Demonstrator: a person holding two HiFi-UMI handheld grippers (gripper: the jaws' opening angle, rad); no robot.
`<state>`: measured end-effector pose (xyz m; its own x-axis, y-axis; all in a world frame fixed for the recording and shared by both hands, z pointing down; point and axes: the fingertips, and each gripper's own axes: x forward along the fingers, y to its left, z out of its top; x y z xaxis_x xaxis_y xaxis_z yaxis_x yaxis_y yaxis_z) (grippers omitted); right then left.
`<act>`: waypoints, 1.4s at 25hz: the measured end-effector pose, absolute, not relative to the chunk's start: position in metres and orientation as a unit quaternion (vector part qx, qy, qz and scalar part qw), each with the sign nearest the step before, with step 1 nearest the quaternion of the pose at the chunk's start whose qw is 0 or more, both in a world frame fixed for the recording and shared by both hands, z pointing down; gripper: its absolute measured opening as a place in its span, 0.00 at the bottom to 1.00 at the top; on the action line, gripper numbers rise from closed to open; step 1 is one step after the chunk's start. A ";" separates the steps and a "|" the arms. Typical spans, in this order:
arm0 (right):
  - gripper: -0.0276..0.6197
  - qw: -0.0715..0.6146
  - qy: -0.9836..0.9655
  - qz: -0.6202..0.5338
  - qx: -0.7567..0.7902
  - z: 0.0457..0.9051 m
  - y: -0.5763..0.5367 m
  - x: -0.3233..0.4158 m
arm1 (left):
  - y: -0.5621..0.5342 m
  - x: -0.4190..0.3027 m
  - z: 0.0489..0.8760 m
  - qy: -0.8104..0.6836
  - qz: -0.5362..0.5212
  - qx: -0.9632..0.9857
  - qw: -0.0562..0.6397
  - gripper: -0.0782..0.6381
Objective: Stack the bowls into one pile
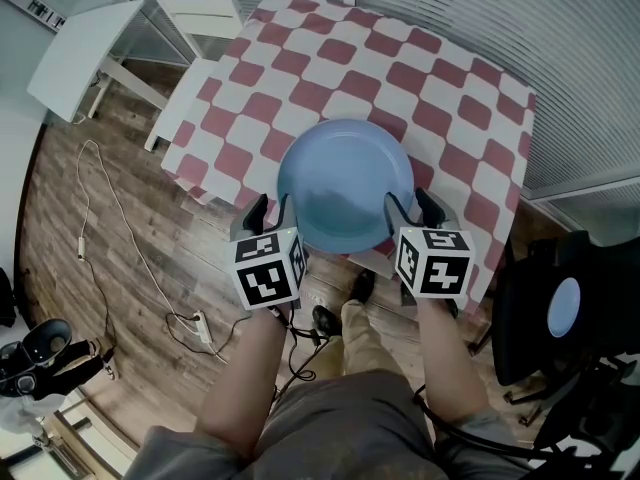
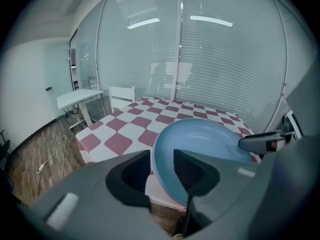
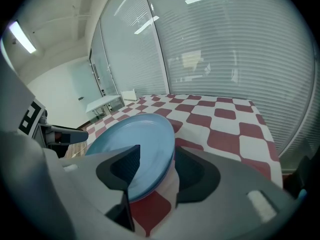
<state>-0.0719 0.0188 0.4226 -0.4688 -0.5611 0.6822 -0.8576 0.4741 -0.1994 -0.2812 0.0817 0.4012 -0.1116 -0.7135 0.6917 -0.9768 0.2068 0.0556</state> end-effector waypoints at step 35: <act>0.41 0.260 -0.821 0.273 0.429 0.425 0.034 -0.083 | 0.089 -0.275 0.395 -0.709 0.209 0.605 0.297 0.31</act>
